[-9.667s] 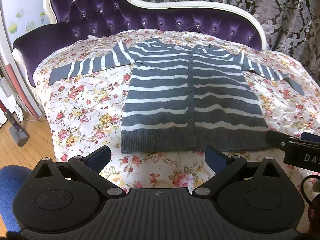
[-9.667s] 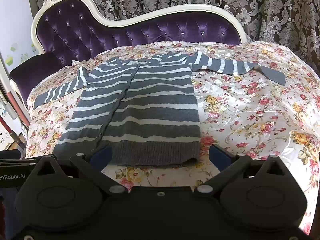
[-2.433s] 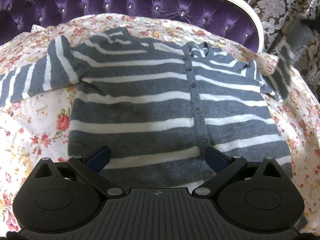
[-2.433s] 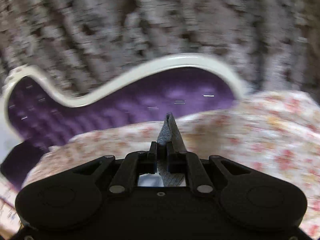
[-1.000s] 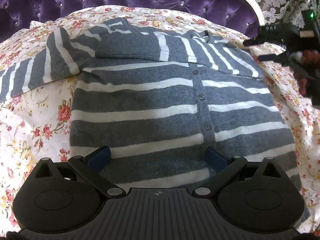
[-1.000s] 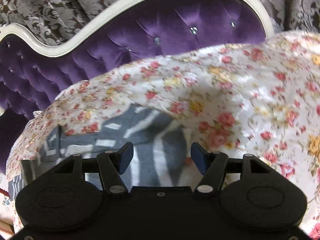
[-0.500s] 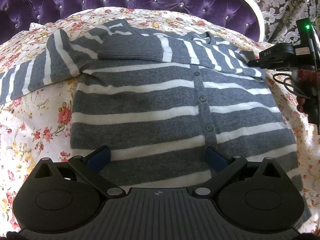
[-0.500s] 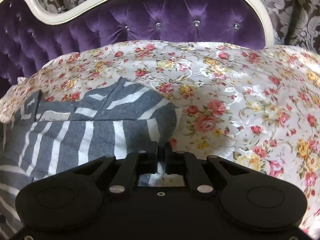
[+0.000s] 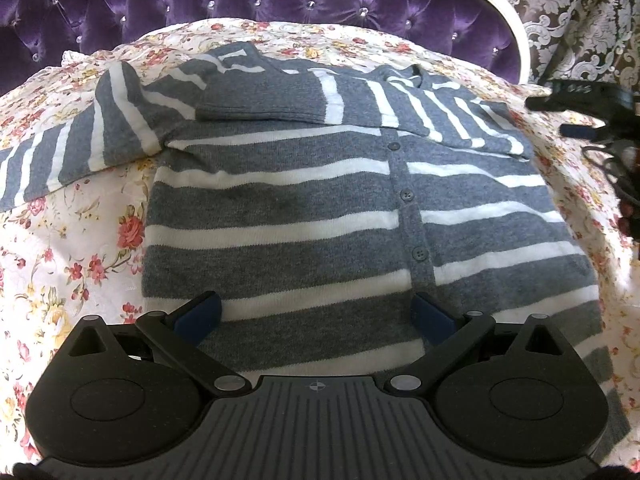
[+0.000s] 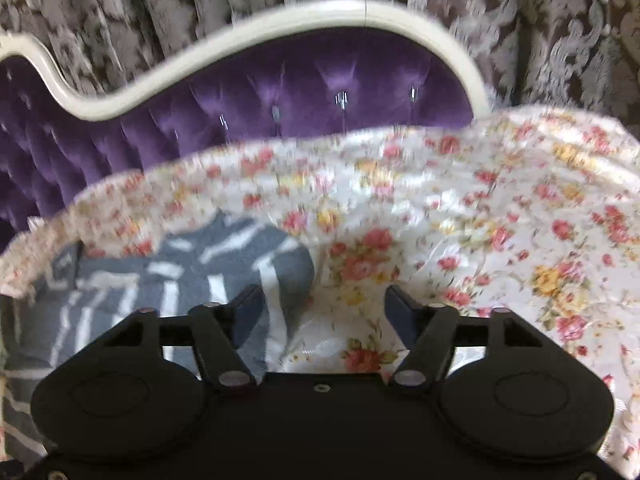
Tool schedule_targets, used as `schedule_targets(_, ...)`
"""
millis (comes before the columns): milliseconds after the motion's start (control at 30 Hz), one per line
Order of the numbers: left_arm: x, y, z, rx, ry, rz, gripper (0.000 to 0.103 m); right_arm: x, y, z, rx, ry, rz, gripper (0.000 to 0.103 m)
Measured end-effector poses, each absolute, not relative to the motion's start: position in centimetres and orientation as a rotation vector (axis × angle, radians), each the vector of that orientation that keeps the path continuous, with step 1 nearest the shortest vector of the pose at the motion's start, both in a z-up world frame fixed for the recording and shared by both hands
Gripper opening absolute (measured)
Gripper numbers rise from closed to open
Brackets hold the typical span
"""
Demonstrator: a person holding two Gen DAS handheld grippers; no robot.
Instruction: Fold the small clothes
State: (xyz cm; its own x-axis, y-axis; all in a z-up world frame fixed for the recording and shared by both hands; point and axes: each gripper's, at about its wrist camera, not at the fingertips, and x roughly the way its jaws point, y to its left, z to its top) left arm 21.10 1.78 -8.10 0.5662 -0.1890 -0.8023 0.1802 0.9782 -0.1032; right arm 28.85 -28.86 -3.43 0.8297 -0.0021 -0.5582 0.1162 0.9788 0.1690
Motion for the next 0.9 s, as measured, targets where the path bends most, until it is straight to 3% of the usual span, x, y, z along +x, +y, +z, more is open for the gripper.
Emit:
schedule_targets(300, 21.0, 1.7, -8.3, 0.028, 0.924, -0.219, 0.103, 25.9, -25.4, -2.0, 0.139, 0.424, -0.019, 0.099)
schedule_targets(567, 20.7, 1.8, -8.4, 0.024, 0.906, -0.225, 0.103, 26.0, -21.5, -2.0, 0.058, 0.409, 0.061, 0.099)
schedule_targets(900, 20.0, 2.1, -8.6, 0.025, 0.854, -0.245, 0.103, 27.2, -21.9, -3.9, 0.387, 0.539, 0.293, 0.100)
